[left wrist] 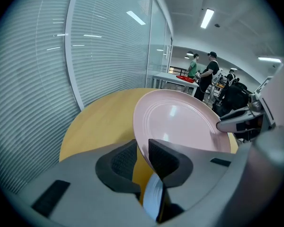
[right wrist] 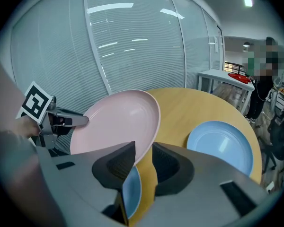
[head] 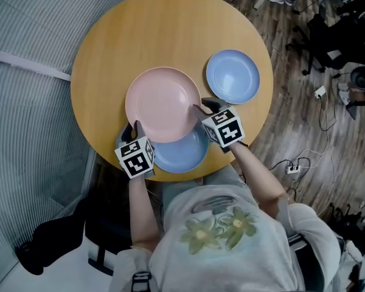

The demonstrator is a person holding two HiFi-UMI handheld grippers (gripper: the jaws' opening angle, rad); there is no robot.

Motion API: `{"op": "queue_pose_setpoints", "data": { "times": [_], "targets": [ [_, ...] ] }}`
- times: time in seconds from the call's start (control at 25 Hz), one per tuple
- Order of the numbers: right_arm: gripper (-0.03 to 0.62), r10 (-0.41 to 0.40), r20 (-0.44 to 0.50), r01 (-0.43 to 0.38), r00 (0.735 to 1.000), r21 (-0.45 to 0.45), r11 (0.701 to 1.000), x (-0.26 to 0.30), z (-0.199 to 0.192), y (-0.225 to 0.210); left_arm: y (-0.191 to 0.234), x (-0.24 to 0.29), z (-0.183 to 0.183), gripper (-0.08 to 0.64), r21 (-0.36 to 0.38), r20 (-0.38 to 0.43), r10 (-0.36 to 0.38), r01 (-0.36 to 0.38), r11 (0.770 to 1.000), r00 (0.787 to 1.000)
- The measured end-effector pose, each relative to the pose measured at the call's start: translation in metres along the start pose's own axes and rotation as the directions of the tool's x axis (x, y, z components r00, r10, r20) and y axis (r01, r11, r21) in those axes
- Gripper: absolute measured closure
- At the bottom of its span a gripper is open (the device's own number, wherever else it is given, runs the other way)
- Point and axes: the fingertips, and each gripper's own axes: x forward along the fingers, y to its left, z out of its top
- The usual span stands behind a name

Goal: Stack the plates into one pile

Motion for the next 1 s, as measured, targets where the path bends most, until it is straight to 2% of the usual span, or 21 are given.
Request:
{"op": "queue_pose_setpoints", "data": {
  "times": [0.36,0.72,1.0],
  "targets": [
    [0.462,-0.025,-0.009,0.026,1.0,0.021,0.999,-0.064,-0.063,-0.064,-0.102,-0.004,-0.034,0.468,0.04,-0.039,-0.046,0.048,0.998,0.998],
    [0.463,-0.064,-0.029,0.066,0.998,0.061,0.996,-0.107,-0.105,-0.139,-0.197,0.006,-0.042,0.465,0.093,-0.063,-0.102,0.108,0.99,0.993],
    [0.463,-0.086,-0.033,0.089,0.996,0.076,0.993,-0.131,-0.128,-0.181,-0.25,0.015,-0.049,0.457,0.131,-0.082,-0.131,0.141,0.981,0.988]
  ]
}}
